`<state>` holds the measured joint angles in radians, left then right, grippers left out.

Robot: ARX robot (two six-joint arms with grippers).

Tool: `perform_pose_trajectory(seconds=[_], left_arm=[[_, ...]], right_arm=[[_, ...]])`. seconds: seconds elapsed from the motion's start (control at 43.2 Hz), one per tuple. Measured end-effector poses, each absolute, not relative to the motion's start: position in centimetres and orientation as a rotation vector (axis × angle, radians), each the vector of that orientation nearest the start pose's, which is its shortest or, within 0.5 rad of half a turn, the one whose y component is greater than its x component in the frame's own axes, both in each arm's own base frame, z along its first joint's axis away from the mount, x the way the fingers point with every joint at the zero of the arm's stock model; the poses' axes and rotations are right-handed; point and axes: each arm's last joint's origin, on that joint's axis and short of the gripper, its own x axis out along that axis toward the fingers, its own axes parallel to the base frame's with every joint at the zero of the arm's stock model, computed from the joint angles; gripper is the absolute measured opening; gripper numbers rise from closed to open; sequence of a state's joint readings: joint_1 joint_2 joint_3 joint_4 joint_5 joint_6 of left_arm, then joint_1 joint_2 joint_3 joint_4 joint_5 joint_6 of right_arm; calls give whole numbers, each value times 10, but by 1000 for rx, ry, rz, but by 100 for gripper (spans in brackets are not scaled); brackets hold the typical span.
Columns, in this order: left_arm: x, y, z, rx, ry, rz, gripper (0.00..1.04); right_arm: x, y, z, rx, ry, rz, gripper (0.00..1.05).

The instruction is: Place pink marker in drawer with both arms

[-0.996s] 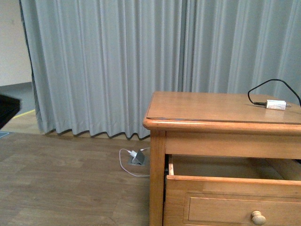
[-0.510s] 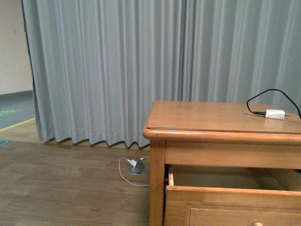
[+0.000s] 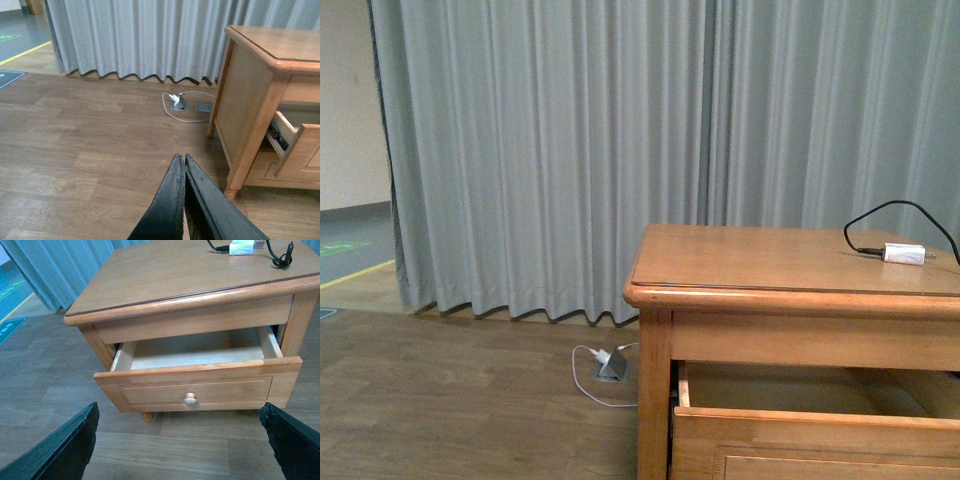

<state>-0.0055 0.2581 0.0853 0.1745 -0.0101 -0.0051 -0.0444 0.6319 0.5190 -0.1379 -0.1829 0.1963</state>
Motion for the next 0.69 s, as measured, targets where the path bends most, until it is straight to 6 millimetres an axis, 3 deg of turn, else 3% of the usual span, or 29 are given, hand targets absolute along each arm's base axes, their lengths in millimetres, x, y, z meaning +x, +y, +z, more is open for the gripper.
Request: perform_pose_trajectory(seconds=[0.371, 0.695], left_arm=[[101, 0, 173, -5, 27, -3, 4], [97, 0, 171, -4, -18, -2, 4]], right_arm=[[150, -1, 268, 223, 262, 113, 96], [150, -1, 268, 224, 263, 115, 96]])
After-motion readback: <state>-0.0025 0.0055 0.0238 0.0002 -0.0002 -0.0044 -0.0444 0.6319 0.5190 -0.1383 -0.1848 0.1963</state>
